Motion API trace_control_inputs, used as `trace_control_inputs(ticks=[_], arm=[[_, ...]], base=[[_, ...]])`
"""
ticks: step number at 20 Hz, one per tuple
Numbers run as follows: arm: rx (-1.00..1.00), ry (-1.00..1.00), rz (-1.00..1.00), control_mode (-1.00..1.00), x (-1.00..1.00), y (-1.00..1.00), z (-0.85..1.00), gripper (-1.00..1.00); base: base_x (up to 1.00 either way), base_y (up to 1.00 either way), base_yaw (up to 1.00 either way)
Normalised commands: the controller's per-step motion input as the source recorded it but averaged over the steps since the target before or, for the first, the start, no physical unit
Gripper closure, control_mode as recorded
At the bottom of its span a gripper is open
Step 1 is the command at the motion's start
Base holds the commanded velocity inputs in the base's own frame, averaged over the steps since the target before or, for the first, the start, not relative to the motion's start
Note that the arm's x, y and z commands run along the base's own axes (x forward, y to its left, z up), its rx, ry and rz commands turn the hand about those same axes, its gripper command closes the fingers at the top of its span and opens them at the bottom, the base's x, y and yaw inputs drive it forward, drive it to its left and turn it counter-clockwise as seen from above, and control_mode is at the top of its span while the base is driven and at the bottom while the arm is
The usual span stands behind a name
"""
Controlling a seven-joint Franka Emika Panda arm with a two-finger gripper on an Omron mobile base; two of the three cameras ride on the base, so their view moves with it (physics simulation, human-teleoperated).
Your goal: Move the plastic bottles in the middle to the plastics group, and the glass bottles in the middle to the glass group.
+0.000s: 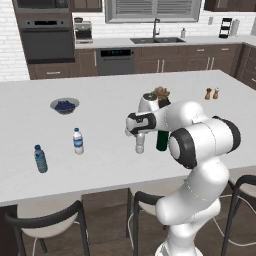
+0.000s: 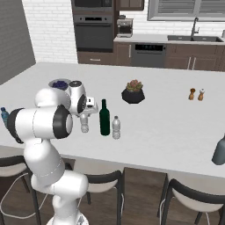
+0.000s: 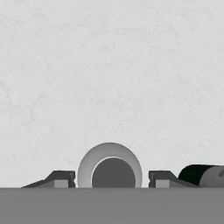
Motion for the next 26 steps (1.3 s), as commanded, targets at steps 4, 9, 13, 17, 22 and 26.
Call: trace_control_inputs(ticks=[4,9,13,17,22,26], arm=[[0.00,0.00,0.00,-1.00,0.00,0.00,0.00,1.00],[0.03,-0.03,0.00,-1.00,0.00,0.02,0.10,1.00],[0.07,-0.09,0.03,-1.00,0.00,0.29,0.37,1.00],[0.00,-0.01,0.06,-1.00,0.01,0.57,0.36,1.00],[-0.08,0.12,0.02,-1.00,0.09,0.85,0.25,1.00],[-0.09,0.14,0.01,-1.00,0.12,0.93,0.07,1.00]], base=[[0.00,0.00,0.00],[0.00,0.00,0.00],[0.00,0.00,0.00],[0.00,0.00,0.00],[0.00,0.00,0.00],[0.00,0.00,0.00]])
